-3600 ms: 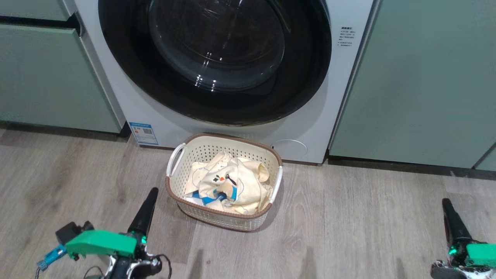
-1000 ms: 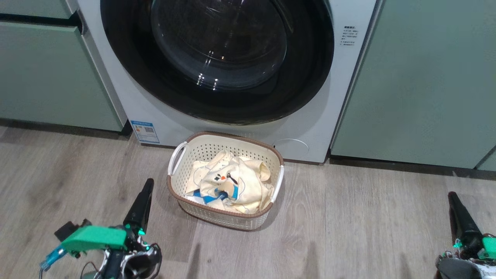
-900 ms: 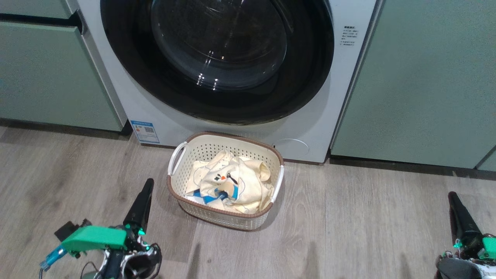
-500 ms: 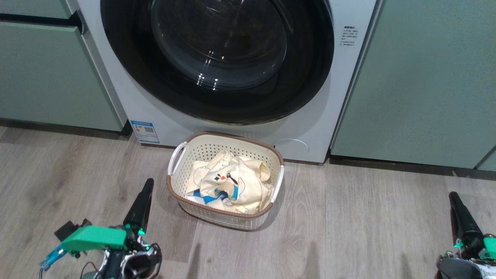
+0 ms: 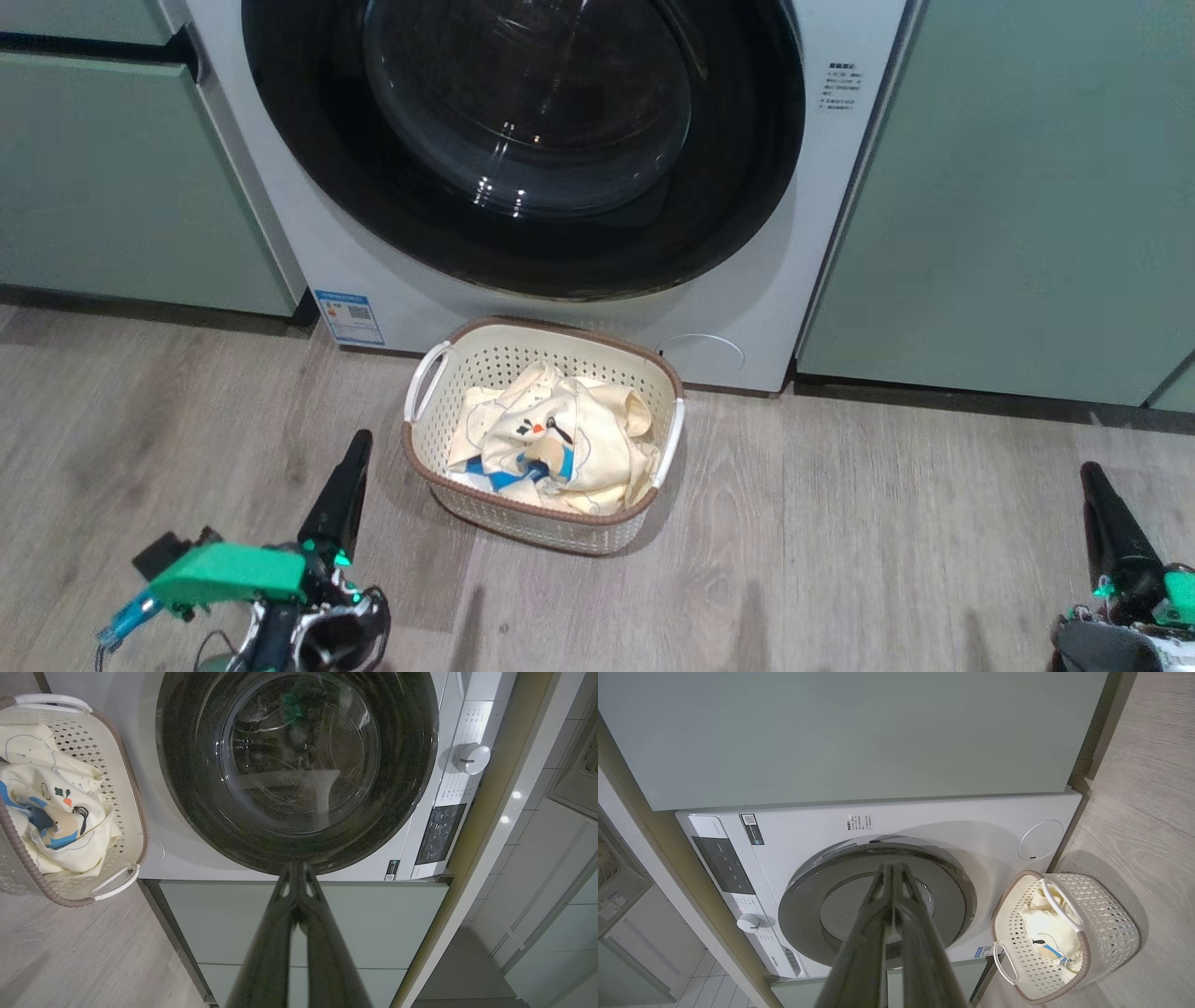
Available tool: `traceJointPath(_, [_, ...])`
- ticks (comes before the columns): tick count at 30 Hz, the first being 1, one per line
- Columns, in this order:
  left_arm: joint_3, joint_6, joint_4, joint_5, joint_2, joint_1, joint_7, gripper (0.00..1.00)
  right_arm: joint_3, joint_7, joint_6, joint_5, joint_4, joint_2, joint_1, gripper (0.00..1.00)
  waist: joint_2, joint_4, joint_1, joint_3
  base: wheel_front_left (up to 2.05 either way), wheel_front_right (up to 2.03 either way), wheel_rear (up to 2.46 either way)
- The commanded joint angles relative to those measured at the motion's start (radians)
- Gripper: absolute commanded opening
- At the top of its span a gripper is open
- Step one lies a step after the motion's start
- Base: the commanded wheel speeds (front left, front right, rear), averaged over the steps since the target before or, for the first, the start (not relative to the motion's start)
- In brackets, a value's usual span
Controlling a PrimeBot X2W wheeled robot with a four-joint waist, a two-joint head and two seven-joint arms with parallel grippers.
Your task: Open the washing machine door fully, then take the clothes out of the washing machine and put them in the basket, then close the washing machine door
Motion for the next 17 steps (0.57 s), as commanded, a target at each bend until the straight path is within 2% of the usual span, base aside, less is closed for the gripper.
traceJointPath(1, [0.041, -0.009, -0.028, 0.007, 0.007, -0.058, 0.003, 0.0, 0.017, 0.005, 0.003, -0.008, -0.032, -0.006, -0.057, 0.0, 0.0, 0.0, 0.0, 0.0, 0.0, 0.0, 0.0])
traceJointPath(17, [0.042, -0.009, -0.028, 0.009, 0.006, -0.058, 0.004, 0.0, 0.014, 0.008, 0.003, -0.01, -0.032, -0.004, -0.057, 0.0, 0.0, 0.0, 0.0, 0.0, 0.0, 0.0, 0.0])
